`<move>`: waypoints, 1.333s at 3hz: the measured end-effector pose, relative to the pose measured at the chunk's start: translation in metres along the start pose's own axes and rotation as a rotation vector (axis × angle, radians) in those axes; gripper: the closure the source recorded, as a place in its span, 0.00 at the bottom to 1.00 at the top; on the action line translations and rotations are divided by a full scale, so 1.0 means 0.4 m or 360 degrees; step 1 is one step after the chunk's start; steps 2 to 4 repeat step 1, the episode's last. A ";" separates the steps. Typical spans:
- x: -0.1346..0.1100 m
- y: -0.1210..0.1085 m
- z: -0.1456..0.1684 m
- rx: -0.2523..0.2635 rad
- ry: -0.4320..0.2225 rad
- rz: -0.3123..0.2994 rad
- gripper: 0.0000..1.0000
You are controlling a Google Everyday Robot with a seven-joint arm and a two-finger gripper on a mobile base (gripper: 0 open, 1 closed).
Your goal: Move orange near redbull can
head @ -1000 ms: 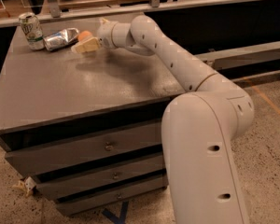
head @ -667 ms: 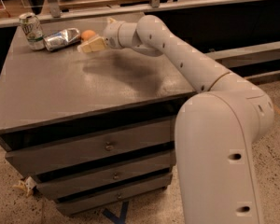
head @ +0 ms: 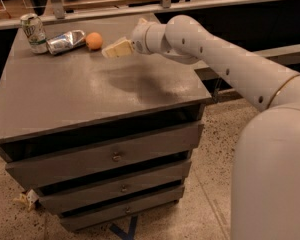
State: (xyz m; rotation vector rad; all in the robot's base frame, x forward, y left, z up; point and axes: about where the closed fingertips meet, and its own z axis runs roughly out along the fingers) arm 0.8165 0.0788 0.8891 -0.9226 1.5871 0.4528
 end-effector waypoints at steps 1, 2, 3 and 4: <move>0.028 0.033 -0.004 -0.0010 0.0043 0.0004 0.00; 0.028 0.033 -0.004 -0.0010 0.0043 0.0004 0.00; 0.028 0.033 -0.004 -0.0010 0.0043 0.0004 0.00; 0.028 0.033 -0.004 -0.0010 0.0043 0.0004 0.00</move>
Offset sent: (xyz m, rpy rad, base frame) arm 0.0000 0.0000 0.0000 0.0000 0.0000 0.0000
